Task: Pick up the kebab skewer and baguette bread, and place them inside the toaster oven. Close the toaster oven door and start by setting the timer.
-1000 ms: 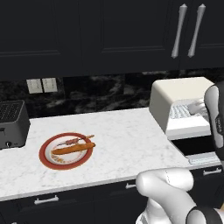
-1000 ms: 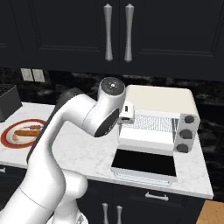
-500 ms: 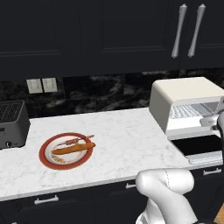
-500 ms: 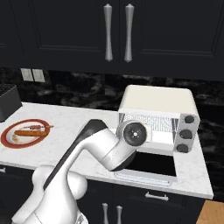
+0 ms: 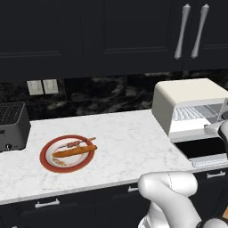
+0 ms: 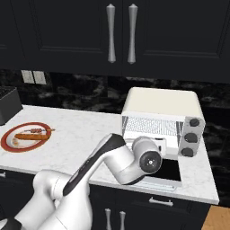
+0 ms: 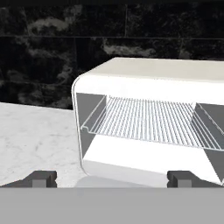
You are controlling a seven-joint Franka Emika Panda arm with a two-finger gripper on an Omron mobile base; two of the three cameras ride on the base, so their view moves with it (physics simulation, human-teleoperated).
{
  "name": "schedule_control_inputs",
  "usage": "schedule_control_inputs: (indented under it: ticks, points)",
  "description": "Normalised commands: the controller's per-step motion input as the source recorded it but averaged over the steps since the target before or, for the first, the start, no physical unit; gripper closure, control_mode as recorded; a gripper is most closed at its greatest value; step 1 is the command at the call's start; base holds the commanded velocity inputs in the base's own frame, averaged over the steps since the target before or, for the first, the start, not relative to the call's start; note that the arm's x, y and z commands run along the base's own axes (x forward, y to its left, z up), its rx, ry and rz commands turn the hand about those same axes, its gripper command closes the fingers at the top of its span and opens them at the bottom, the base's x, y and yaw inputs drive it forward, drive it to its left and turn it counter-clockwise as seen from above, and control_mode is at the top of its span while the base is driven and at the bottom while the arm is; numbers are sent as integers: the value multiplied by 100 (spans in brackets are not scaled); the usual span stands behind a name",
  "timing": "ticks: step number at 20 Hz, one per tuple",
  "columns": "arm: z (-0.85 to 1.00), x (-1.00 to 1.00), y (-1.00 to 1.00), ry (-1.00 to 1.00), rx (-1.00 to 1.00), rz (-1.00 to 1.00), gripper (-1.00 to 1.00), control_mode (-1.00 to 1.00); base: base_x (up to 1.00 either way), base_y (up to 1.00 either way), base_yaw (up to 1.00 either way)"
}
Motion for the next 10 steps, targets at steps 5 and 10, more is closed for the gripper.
schedule_control_inputs:
  ticks: [5,10]
  points:
    - [-27,33,-14,-12,-5,0,-100,-100,0,0,0]
    - [-9,33,-12,-7,-6,0,-100,-100,0,0,0]
